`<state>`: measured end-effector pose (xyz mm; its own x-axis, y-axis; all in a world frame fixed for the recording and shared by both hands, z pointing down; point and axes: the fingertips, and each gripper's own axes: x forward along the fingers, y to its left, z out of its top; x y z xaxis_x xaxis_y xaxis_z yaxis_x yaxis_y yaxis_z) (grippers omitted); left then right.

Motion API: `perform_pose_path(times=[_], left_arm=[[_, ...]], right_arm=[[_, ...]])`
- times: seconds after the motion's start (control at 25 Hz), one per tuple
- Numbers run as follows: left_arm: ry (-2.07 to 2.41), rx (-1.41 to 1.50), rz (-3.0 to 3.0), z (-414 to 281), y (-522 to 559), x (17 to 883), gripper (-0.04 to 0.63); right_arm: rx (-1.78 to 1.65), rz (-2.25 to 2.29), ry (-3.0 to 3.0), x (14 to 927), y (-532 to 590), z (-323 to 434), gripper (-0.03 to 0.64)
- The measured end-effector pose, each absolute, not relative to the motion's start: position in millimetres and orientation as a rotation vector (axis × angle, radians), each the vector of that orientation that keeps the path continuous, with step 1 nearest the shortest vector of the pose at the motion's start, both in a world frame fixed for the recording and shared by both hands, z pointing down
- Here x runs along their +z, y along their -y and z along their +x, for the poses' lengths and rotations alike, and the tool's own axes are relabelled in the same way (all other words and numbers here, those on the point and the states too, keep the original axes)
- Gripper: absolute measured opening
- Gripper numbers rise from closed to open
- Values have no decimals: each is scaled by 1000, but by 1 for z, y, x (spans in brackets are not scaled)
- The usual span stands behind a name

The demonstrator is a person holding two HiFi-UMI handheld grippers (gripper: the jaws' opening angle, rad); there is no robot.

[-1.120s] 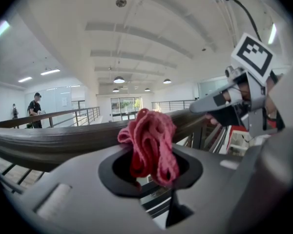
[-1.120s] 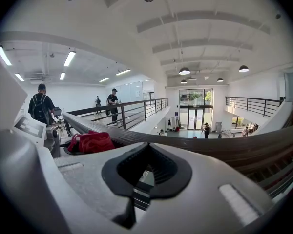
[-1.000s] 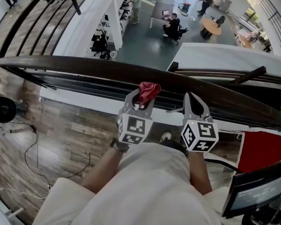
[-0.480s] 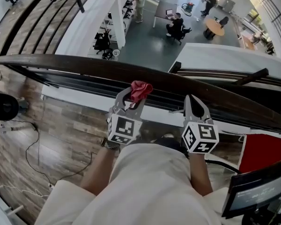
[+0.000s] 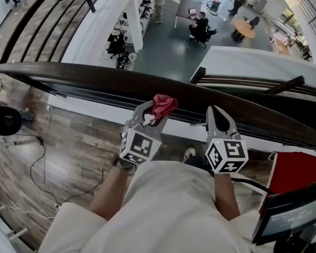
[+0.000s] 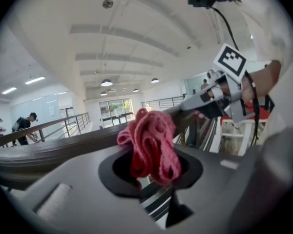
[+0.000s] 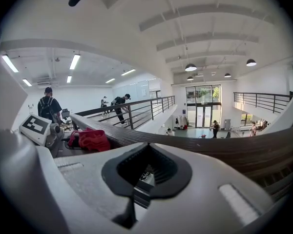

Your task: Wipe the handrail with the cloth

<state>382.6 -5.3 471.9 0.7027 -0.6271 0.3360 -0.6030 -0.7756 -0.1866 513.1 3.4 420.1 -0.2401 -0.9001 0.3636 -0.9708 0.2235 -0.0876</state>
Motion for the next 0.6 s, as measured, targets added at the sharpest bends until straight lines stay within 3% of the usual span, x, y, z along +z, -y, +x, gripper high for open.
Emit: perform_pose_path(times=[0.6], left_arm=[[-916,-529,-2939,460,-14,462,124]], right_arm=[[402,1923,2152,407,-12,596,3]])
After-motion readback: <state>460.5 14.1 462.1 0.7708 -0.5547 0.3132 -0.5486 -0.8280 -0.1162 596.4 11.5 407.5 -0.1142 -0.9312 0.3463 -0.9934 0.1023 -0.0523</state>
